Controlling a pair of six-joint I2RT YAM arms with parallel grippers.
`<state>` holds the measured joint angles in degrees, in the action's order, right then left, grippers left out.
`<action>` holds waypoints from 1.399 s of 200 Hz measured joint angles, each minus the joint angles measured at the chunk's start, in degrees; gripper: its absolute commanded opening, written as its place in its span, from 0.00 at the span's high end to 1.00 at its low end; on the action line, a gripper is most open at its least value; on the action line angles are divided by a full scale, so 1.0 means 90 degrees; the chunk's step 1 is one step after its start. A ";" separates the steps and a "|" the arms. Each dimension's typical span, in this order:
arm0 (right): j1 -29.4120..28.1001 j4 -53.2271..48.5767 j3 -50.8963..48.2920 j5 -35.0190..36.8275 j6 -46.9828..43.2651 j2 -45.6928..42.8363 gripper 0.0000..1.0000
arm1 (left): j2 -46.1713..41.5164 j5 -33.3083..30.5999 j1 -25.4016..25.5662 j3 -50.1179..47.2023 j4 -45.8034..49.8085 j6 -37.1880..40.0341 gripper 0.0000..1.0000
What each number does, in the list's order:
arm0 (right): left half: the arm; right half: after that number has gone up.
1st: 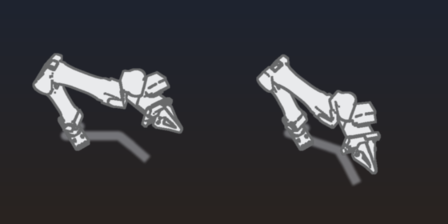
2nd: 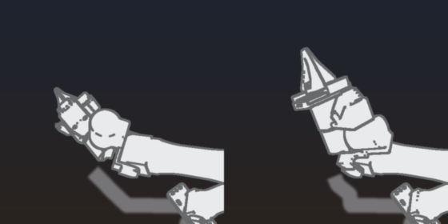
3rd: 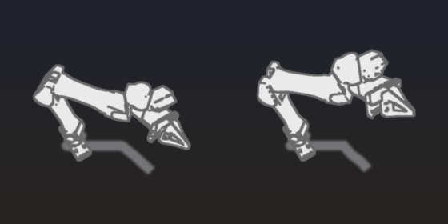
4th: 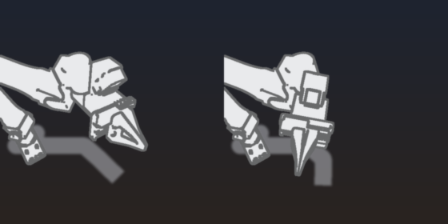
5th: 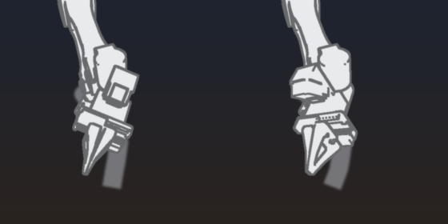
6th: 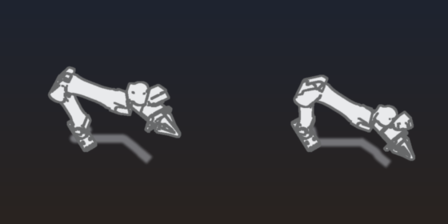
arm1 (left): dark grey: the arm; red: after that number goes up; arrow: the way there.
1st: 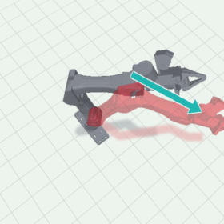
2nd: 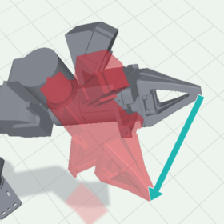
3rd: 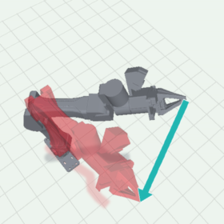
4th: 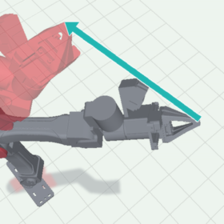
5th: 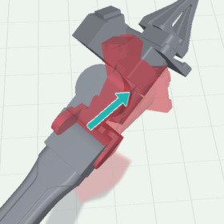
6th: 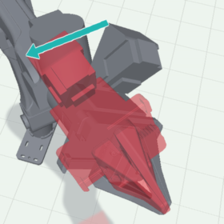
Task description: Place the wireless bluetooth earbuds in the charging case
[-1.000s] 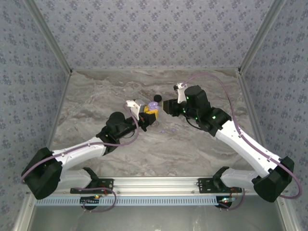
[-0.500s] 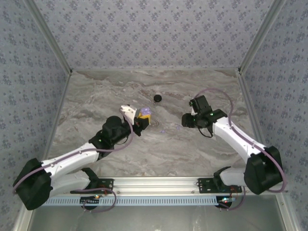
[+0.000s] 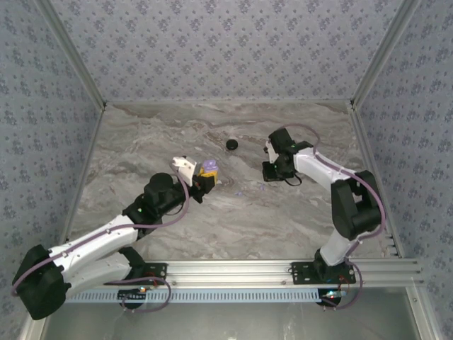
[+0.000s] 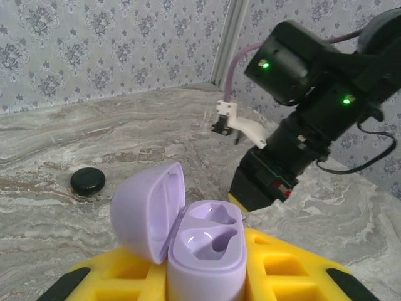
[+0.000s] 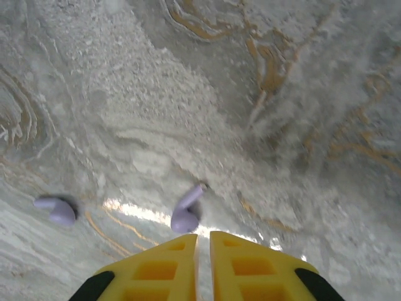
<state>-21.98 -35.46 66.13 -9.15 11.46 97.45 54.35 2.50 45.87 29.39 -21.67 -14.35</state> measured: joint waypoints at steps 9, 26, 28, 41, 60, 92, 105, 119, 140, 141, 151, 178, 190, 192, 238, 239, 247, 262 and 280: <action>0.0000 -0.0024 0.0187 -0.0085 -0.0053 0.0204 0.89 | -0.0024 0.0000 0.0000 0.0000 0.0034 0.0019 0.75; 0.0000 -0.0039 0.0483 -0.0267 -0.0163 0.0551 0.89 | -0.0061 0.0000 0.0000 -0.0017 0.0085 0.0041 0.75; 0.0000 -0.0041 0.0517 -0.0282 -0.0165 0.0585 0.89 | -0.0063 0.0000 0.0000 -0.0019 0.0085 0.0044 0.75; 0.0000 -0.0046 0.0670 -0.0398 -0.0231 0.0787 0.89 | -0.0087 0.0000 0.0000 -0.0051 0.0102 0.0044 0.75; 0.0000 -0.0080 0.0799 -0.0520 -0.0284 0.1001 0.89 | -0.0114 0.0000 0.0000 -0.0090 0.0129 0.0044 0.75; 0.0000 -0.0182 0.0967 -0.0590 -0.0376 0.1338 0.89 | -0.0121 0.0000 0.0000 -0.0095 0.0129 0.0044 0.75; 0.0000 -0.0233 0.0974 -0.0590 -0.0379 0.1394 0.89 | -0.0121 0.0000 0.0000 -0.0095 0.0129 0.0044 0.75; -0.0002 -0.0255 0.1022 -0.0583 -0.0379 0.1486 0.89 | -0.0121 0.0000 0.0000 -0.0095 0.0129 0.0044 0.75; 0.0000 -0.0284 0.1030 -0.0578 -0.0379 0.1608 0.88 | -0.0121 0.0000 0.0000 -0.0095 0.0129 0.0044 0.75; 0.0000 -0.0287 0.1030 -0.0578 -0.0379 0.1610 0.88 | -0.0121 0.0000 0.0000 -0.0095 0.0129 0.0044 0.75; 0.0000 -0.0313 0.1030 -0.0568 -0.0379 0.1627 0.88 | -0.0121 0.0000 0.0000 -0.0095 0.0129 0.0044 0.75; 0.0000 -0.0391 0.1030 -0.0505 -0.0386 0.1637 0.87 | -0.0121 -0.0002 0.0000 -0.0097 0.0129 0.0044 0.75; -0.0002 -0.0435 0.1030 -0.0415 -0.0396 0.1637 0.87 | -0.0121 -0.0002 0.0000 -0.0097 0.0129 0.0044 0.75; -0.0002 -0.0449 0.1030 -0.0403 -0.0396 0.1637 0.87 | -0.0121 -0.0002 0.0000 -0.0097 0.0129 0.0044 0.75; -0.0002 -0.0590 0.0971 -0.0085 -0.0403 0.1574 0.87 | -0.0121 0.0000 0.0000 -0.0192 0.0124 0.0041 0.75; -0.0002 -0.0590 0.0967 -0.0078 -0.0403 0.1569 0.87 | -0.0121 0.0000 0.0000 -0.0194 0.0124 0.0039 0.75; -0.0002 -0.0612 0.0916 -0.0049 -0.0408 0.1525 0.86 | -0.0121 -0.0002 0.0000 -0.0204 0.0129 0.0039 0.75; -0.0012 -0.0682 0.0806 -0.0010 -0.0430 0.1450 0.86 | -0.0119 -0.0002 0.0000 -0.0204 0.0124 0.0039 0.75; -0.0049 -0.0702 0.0746 0.0022 -0.0452 0.1406 0.86 | -0.0117 0.0000 0.0000 -0.0204 0.0124 0.0039 0.75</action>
<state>-22.41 -41.78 72.84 -8.95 7.40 110.10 53.30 2.50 45.87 27.55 -20.56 -14.00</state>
